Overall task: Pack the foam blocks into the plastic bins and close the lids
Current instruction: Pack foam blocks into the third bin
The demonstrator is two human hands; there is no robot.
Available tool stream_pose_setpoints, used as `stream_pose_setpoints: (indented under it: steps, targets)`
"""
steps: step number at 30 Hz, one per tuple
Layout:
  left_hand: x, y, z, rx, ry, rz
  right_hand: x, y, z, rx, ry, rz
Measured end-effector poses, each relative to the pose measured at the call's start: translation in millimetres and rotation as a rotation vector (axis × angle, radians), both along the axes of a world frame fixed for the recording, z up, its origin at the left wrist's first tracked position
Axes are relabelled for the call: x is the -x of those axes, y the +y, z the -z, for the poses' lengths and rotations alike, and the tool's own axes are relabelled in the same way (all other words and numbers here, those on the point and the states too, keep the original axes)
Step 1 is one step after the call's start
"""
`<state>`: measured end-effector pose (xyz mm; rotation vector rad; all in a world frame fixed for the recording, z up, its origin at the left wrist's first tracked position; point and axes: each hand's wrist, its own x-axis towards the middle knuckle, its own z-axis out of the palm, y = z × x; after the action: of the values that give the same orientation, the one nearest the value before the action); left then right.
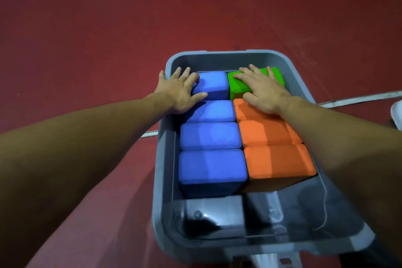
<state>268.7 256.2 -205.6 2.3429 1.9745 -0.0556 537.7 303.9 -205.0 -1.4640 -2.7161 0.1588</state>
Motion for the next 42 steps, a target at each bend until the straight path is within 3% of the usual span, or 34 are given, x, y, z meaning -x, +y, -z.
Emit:
stream_pose_setpoints:
  steps: [4,14,21,27,33,42]
  targets:
    - [-0.9,-3.9,0.4,-0.011,0.046,0.077,-6.4,-5.8,17.7,0.069,0.074,0.039]
    - [-5.0,-7.0,-8.8,0.083,0.232,0.140,-15.1,3.2,32.0,0.090,0.054,0.039]
    - [-4.5,-12.3,-13.0,0.091,0.219,0.174,-13.8,-9.9,32.5,0.028,-0.016,0.094]
    - [-6.2,-15.3,-16.6,0.124,0.223,0.176,-16.6,-5.4,26.3,0.134,0.027,0.103]
    - [-5.3,-13.9,-16.2,0.094,0.153,0.187,-6.5,-9.1,8.2,0.228,-0.064,0.145]
    - [-13.7,-19.6,-18.8,0.159,0.273,0.223,-13.8,-46.3,32.0,0.015,-0.127,0.166]
